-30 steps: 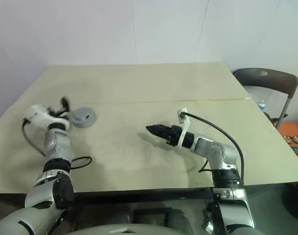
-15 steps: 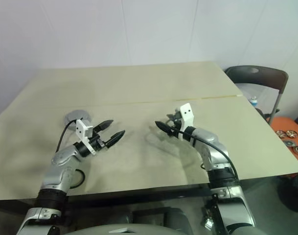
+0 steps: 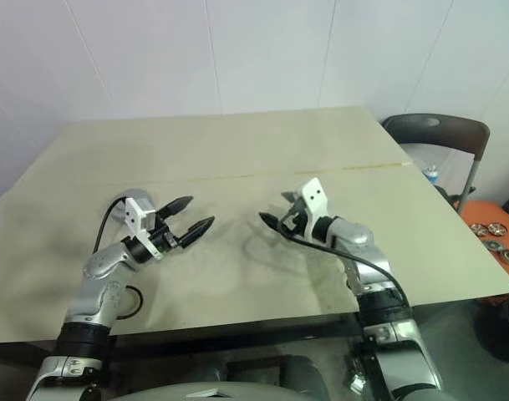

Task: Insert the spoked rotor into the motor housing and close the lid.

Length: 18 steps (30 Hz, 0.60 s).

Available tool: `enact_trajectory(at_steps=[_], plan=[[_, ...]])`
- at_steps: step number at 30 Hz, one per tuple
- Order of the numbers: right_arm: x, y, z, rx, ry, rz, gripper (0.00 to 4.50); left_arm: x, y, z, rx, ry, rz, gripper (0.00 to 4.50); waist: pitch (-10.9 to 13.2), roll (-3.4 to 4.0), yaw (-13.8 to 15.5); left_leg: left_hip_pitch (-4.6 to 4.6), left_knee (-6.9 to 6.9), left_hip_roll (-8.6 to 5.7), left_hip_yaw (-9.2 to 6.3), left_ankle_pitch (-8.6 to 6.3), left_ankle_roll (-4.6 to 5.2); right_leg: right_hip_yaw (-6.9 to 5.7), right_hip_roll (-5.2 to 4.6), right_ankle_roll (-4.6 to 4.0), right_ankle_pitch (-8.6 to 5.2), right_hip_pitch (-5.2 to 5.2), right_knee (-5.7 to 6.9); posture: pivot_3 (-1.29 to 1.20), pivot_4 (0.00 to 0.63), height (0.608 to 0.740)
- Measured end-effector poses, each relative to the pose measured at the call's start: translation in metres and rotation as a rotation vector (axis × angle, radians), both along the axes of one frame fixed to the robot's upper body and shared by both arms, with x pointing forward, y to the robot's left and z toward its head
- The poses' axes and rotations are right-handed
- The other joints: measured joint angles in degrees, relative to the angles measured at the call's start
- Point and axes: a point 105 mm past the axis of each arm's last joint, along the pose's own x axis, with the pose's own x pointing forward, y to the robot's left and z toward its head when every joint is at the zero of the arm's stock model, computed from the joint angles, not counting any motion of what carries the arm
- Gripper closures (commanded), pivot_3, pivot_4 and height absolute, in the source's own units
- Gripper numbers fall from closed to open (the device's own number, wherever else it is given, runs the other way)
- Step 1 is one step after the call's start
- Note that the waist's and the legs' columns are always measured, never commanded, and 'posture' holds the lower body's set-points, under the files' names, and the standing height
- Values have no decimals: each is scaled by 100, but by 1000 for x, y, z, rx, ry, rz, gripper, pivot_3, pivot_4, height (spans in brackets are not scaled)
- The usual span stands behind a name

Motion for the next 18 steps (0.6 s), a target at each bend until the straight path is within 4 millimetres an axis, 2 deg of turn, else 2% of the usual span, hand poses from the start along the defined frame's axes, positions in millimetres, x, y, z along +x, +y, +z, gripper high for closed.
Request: enact_trajectory(at_steps=[4,18], plan=[[-4,1,3,-23,-26,32,42,-1,2,6,18,-21,-10,0,0,0,1,1,0,0,0,0,0,0,0,0,0,2,-1,0,0,740],[-3,0,2,-70,-56,33,42,-1,2,6,23,-22,-14,0,2,1,7,0,0,0,-1,0,0,0,0,0,0,1,-2,0,0,740]])
